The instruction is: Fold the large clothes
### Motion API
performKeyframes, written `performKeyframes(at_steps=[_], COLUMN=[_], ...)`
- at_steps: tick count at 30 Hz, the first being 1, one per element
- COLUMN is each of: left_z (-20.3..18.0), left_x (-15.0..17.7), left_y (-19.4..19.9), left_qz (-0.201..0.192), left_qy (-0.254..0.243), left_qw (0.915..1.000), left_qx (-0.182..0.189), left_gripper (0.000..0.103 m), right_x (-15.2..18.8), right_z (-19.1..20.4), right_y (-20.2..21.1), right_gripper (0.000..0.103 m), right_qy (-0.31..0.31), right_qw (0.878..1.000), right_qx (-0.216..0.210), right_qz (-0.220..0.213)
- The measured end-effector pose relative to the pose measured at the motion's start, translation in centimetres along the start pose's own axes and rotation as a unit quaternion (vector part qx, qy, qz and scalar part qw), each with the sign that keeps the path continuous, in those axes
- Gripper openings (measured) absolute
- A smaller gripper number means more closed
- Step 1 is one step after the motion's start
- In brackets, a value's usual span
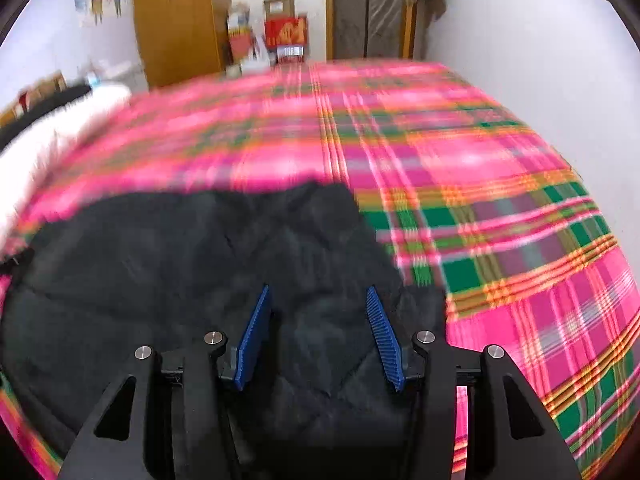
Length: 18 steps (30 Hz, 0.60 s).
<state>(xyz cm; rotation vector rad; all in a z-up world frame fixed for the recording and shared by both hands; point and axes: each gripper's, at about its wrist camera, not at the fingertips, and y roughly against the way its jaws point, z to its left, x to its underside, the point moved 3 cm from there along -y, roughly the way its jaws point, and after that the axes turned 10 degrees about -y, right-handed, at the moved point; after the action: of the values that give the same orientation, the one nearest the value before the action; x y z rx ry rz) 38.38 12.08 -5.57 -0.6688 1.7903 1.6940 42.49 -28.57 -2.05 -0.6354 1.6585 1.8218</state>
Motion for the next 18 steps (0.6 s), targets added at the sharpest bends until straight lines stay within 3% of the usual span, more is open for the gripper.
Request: performKeyframes(at_steps=[3, 6, 9, 15, 18], left_z=[0.4, 1.4, 2.0, 1.6, 1.1], left_x=[-1.0, 0.1, 1.0, 1.4, 0.6], left_y=[-1.3, -5.0, -6.0, -6.9, -6.3], left_qz=[0.003, 0.046, 0.03, 0.03, 0.049], left_qy=[-0.008, 0.004, 0.027, 0.018, 0.003], left_qw=[0.9999, 0.9988, 0.9992, 0.9993, 0.9983], left_qx=[-0.012, -0.016, -0.005, -0.015, -0.032], left_gripper=[0.037, 0.038, 0.038, 0.038, 0.038], right_x=[-2.1, -1.8, -0.3, 0.6, -0.2], right_z=[1.2, 1.4, -0.1, 0.1, 0.4], right_y=[-1.3, -6.3, -8.8, -10.2, -9.0], right_gripper=[0.05, 0.05, 0.05, 0.05, 0.05], right_qy=[-0.002, 0.025, -0.005, -0.001, 0.005], right_qw=[1.0, 0.998, 0.997, 0.996, 0.995], right_qx=[-0.018, 0.021, 0.017, 0.032, 0.048], right_qz=[0.006, 0.057, 0.074, 0.08, 0.089])
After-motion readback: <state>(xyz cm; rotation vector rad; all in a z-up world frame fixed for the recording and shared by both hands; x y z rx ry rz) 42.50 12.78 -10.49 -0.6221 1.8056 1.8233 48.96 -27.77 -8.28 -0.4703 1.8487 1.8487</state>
